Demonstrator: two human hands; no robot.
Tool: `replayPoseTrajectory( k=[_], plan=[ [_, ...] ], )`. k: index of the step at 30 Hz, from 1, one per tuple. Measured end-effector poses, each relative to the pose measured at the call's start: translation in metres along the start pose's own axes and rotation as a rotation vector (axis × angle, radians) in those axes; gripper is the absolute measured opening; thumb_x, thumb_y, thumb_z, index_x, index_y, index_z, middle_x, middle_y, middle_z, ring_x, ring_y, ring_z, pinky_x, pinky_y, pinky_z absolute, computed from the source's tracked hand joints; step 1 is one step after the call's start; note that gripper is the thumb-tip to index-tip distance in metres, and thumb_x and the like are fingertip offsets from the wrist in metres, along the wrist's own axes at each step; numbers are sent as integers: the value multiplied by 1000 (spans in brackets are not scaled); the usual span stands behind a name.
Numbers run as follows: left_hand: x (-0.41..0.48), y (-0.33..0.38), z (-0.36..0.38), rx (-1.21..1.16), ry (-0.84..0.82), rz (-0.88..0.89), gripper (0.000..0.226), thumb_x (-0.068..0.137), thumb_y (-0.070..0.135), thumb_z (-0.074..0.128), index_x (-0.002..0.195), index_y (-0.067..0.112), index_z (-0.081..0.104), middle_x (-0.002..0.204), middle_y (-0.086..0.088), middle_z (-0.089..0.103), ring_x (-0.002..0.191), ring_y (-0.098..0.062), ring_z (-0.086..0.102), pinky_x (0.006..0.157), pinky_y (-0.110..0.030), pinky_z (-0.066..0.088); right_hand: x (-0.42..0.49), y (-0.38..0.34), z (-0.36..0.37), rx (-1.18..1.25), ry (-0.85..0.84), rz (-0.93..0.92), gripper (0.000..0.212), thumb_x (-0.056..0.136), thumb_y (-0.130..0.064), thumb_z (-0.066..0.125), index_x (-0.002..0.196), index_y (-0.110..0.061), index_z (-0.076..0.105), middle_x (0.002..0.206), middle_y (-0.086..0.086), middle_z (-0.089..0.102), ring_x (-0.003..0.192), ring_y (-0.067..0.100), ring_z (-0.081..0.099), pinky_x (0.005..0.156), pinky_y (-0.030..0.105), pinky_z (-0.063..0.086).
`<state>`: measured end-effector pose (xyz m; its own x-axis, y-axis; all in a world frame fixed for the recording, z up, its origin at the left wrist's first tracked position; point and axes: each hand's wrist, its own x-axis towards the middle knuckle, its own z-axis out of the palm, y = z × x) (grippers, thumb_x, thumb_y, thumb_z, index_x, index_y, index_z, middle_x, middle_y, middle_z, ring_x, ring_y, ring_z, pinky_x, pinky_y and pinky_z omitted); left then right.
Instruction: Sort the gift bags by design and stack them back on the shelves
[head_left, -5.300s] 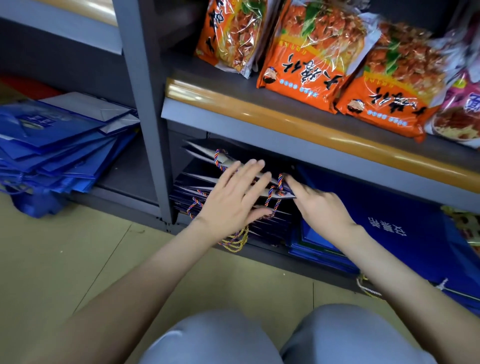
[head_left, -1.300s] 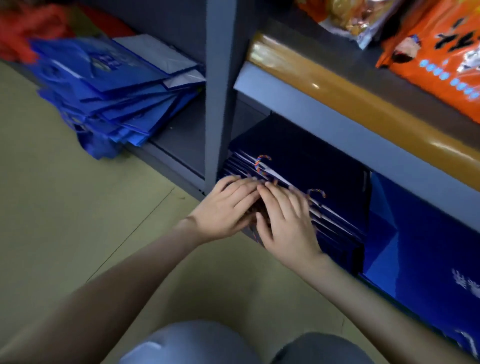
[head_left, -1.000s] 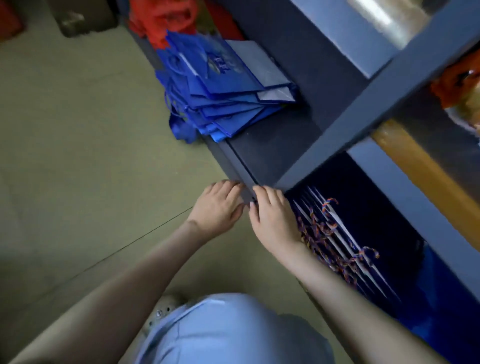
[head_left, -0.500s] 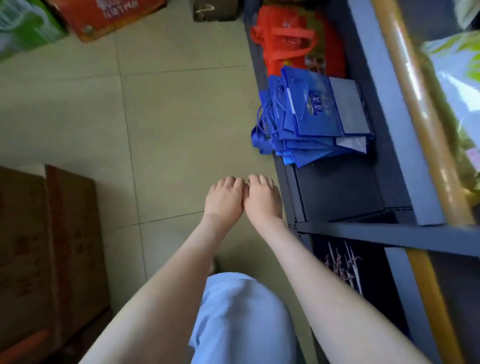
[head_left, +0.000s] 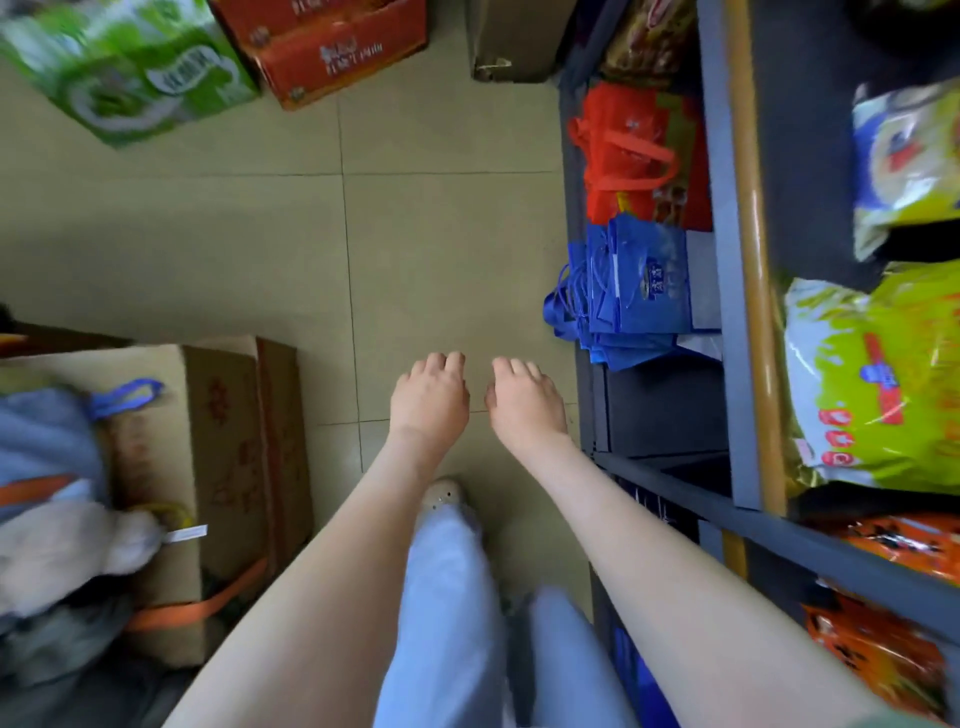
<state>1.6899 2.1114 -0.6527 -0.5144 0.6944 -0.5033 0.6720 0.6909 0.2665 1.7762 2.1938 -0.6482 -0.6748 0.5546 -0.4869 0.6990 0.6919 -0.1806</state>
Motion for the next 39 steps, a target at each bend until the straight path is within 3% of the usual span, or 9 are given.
replayPoseTrajectory(
  k=[12,21,26,29,33,35,36,39],
  plan=[
    [48,66,-156,154,-143,213,34,97,22,40,130,12,42,126,-9,50,116,-29,50,90,-36,39,30,2,-157,87,-67,76,23,98,-19,40,115,-7,51,120,9,55,115,27,47,87,35,38],
    [171,97,-255,294,-96,434,36,96,25,44,130,14,42,129,-7,49,119,-27,50,93,-36,39,136,11,-261,45,5,153,30,96,-16,46,124,-8,50,125,10,53,122,27,44,95,35,38],
    [244,99,-328,450,-129,615,35,98,24,42,132,15,42,132,-7,47,122,-27,48,97,-36,39,192,-6,-320,79,78,303,35,93,-5,45,128,-7,48,128,10,52,123,28,44,95,35,38],
    [274,109,-366,550,-130,736,34,99,22,40,132,14,43,131,-6,48,122,-27,48,97,-36,39,214,-15,-352,116,131,416,28,93,-6,45,119,-7,54,122,10,57,115,29,53,87,35,41],
    [296,132,-392,652,-133,836,36,97,18,39,132,8,40,131,-11,50,117,-30,51,95,-38,39,225,-19,-379,260,352,498,27,92,-10,40,104,-4,64,99,14,62,95,33,62,78,38,48],
    [296,147,-398,676,-141,901,38,96,15,39,133,7,39,132,-12,48,119,-31,50,96,-38,39,220,-14,-387,280,325,567,24,94,-12,43,107,-5,62,102,14,60,97,30,59,81,37,47],
    [294,154,-399,691,-141,934,38,97,15,39,134,7,39,133,-12,48,120,-31,49,96,-38,39,217,-10,-389,268,362,606,21,92,-10,47,105,-5,63,100,14,61,94,29,60,79,35,48],
    [286,168,-393,725,-137,1027,38,98,18,38,134,7,39,135,-12,47,122,-30,48,95,-36,40,210,2,-378,398,353,721,13,65,-5,64,78,-1,66,76,17,64,67,32,66,54,31,51]
  ],
)
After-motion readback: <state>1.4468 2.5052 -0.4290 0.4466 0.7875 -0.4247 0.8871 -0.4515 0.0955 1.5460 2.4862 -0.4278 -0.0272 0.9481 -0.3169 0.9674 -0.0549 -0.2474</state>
